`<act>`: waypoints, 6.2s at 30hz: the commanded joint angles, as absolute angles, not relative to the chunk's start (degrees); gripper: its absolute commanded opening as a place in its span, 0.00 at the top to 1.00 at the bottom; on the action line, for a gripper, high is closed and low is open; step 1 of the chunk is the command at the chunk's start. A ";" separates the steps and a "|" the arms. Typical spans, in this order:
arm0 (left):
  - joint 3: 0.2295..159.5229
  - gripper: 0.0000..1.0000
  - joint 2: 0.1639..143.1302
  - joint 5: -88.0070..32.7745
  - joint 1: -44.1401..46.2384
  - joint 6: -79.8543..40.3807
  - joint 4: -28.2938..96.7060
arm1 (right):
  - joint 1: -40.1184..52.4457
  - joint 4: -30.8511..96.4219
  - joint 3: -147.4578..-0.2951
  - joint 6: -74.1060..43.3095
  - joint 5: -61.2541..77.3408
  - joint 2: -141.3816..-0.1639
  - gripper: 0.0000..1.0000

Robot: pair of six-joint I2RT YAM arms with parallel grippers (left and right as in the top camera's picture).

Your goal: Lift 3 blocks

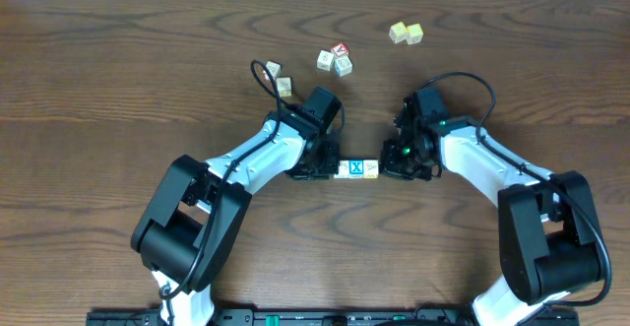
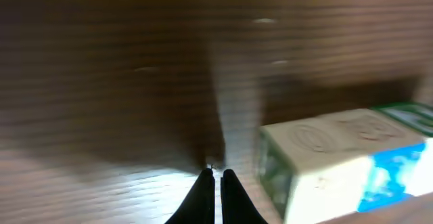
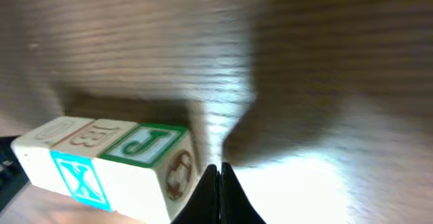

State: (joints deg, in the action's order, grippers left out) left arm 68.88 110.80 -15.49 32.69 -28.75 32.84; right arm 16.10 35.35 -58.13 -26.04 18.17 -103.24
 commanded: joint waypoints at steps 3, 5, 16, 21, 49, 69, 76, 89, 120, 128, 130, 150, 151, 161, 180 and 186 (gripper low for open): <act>70.41 0.93 108.77 -4.78 32.53 -29.43 35.18 | 16.03 42.59 -65.25 -25.17 7.88 -103.72 0.99; 71.33 0.93 106.94 -1.19 32.47 -29.30 37.60 | 15.31 47.77 -68.93 -24.84 4.78 -103.72 0.99; 73.54 0.84 88.05 3.07 27.97 -29.06 47.59 | 14.35 67.66 -78.72 -23.51 2.37 -94.02 0.96; 73.52 0.32 77.93 3.07 23.44 -29.04 52.69 | 14.74 76.95 -77.34 -23.51 1.72 -80.90 0.75; 73.36 0.26 74.59 3.05 22.31 -29.04 55.46 | 17.30 80.75 -66.35 -31.22 1.96 -58.57 0.01; 73.36 0.26 74.59 3.07 22.31 -29.04 55.48 | 9.15 59.00 -56.03 -16.47 3.51 -46.74 0.01; 73.36 0.26 74.59 3.07 22.31 -29.04 55.46 | -1.58 34.54 -35.55 -9.52 11.90 -28.12 0.01; 73.36 0.26 74.59 3.07 22.31 -29.04 55.48 | -2.37 5.19 -8.05 -9.63 10.96 -5.52 0.01; 73.36 0.26 74.59 3.07 22.31 -29.04 55.48 | 0.03 4.12 -0.32 -8.93 2.42 -0.27 0.01; 73.36 0.26 74.59 3.07 22.31 -29.04 55.48 | 0.03 4.12 -0.30 -8.93 2.39 -0.27 0.01; 73.36 0.26 74.59 3.07 22.31 -29.04 55.46 | 0.03 4.12 -0.30 -8.93 2.42 -0.27 0.01; 70.57 0.26 71.37 3.05 22.31 -20.38 56.05 | 0.03 4.12 -0.30 -8.93 2.42 -0.27 0.01; 69.10 0.26 70.24 3.05 22.28 -18.52 54.94 | 0.03 4.12 -0.32 -8.93 2.39 -0.27 0.01; 44.16 0.26 53.47 -13.39 16.75 5.74 31.16 | 0.03 4.12 -0.32 -8.93 2.42 -0.27 0.01; 16.49 0.26 14.59 -14.33 3.60 5.78 15.97 | 0.03 4.12 -0.32 -8.93 2.42 -0.27 0.01; 9.80 0.26 8.27 -14.37 0.58 5.72 10.92 | 0.03 4.12 -0.32 -8.93 2.42 -0.27 0.01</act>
State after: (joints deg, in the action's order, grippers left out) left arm 12.86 11.03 -13.82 1.91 4.86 13.23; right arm -0.43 3.88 -0.40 -9.78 2.90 -0.67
